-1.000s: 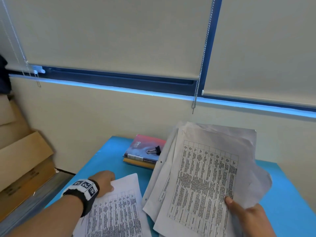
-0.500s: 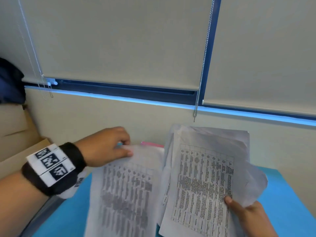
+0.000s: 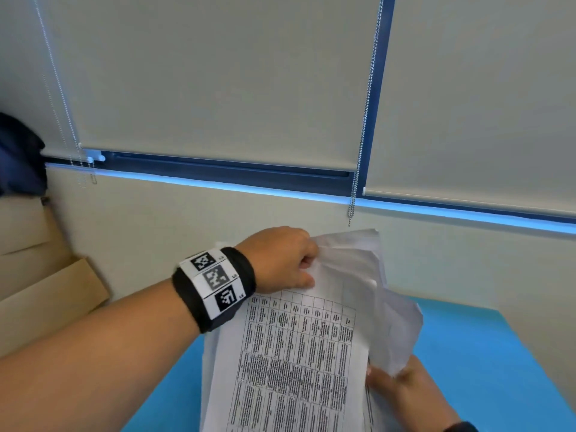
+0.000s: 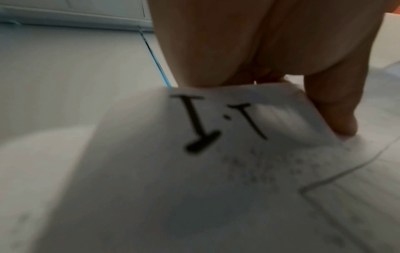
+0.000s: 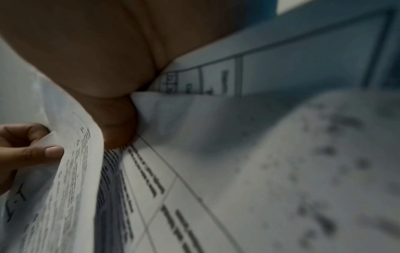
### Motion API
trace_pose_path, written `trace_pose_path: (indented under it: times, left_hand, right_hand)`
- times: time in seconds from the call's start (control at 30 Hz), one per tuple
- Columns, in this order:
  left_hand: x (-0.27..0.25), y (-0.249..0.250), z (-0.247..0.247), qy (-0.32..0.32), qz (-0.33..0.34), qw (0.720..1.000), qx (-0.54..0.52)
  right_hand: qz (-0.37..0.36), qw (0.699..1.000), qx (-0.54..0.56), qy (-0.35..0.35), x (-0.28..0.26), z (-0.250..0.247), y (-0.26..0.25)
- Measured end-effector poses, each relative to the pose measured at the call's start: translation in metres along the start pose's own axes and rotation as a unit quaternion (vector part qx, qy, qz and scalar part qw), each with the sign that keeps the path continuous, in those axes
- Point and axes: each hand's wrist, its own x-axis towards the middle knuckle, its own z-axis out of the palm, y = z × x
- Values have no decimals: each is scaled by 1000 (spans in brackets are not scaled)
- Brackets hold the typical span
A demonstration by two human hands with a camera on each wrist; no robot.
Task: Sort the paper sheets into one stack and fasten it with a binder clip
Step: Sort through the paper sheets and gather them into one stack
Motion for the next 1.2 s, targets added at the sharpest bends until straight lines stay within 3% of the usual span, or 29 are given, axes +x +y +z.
trace_pose_path:
  times: [0.17,0.27,0.4,0.5,0.57,0.63,0.73,0.8,0.87,1.0,1.07,1.13,1.2]
  left_hand:
    - [-1,-1,1,0,-20,1000,-7]
    - [-1,-3,1,11,-32,999,-33]
    - [-5,3,-6,32,-24,996,-77]
    - [-20,-11,-10,131,-60,979,-147]
    - [-38,-31,0,252,-134,926,-245]
    - [-59,-49,26,292,-216,839,-405]
    - [-82,-47,87,182,-232,696,-654]
    - [-90,-32,118,121,-252,630,-725]
    - [-89,-20,139,130,-277,609,-732]
    - [-72,-4,143,216,-274,661,-664]
    - [-67,-3,134,238,-258,672,-652]
    - [-66,-11,130,264,-241,658,-663]
    - [-67,-19,139,276,-233,624,-693]
  right_hand:
    - [29,989,131,-56,0,-7,2]
    - [-11,996,60,-62,4,-3,1]
    - [-6,999,25,48,16,2,7]
    - [4,997,40,66,17,-3,13]
    - [2,994,87,64,14,-8,16]
    - [1,990,118,74,11,-13,17]
    - [8,986,155,67,10,-14,18]
    - [4,982,186,34,12,-10,18]
    - [4,977,213,9,15,-1,18]
    - [-35,990,124,62,23,13,9]
    - [-61,990,102,82,27,10,-1]
    - [-101,985,121,70,25,6,-13]
    - [-138,979,149,36,23,4,-13]
